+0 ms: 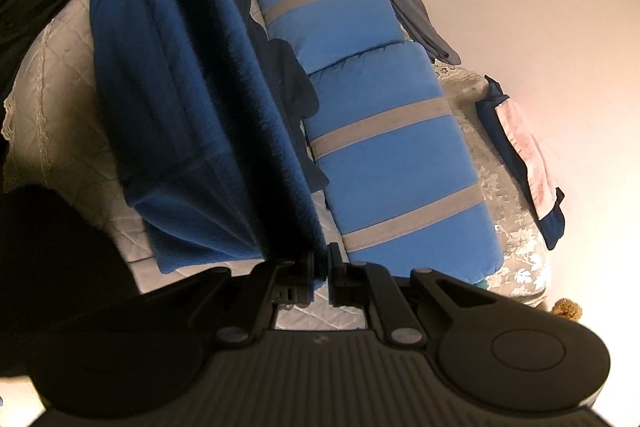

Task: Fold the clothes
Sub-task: 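Lift the held fleece edge up with both grippers, then carry the held fleece with both grippers over toward the pillows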

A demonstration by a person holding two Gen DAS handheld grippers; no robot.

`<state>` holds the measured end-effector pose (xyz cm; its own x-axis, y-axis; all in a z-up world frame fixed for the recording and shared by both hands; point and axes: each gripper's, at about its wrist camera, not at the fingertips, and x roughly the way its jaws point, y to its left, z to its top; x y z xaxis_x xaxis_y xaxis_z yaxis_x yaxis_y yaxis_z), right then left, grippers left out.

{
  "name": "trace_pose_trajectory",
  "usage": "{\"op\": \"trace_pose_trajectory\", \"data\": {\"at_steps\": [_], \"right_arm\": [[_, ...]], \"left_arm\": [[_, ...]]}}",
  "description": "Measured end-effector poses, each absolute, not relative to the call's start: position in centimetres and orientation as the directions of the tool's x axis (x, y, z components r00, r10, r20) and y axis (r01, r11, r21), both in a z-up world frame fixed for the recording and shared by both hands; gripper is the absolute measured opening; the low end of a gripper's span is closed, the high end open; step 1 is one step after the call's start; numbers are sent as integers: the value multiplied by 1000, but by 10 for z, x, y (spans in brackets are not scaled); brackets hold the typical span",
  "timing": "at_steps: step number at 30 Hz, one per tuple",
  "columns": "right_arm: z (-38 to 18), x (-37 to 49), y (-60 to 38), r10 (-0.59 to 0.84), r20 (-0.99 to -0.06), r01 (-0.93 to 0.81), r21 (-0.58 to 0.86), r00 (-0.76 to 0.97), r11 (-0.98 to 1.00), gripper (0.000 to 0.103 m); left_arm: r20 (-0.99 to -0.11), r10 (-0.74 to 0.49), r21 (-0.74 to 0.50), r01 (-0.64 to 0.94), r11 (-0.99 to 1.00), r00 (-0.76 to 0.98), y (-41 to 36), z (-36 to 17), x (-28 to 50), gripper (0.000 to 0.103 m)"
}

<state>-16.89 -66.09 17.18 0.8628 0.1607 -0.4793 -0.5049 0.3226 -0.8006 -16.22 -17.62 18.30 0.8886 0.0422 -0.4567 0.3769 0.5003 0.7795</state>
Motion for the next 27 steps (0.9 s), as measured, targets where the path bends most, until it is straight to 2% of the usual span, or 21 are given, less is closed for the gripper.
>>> {"op": "trace_pose_trajectory", "data": {"at_steps": [11,27], "right_arm": [[172,-150,-663,163,-515,-539,-784,842,307,8],[173,-81,-659,160,-642,-655,-685,750,319,8]], "left_arm": [[-481,41,776,404,484,876,-175,181,-148,10],[-564,48,743,482,464,824,-174,174,-100,10]]}}
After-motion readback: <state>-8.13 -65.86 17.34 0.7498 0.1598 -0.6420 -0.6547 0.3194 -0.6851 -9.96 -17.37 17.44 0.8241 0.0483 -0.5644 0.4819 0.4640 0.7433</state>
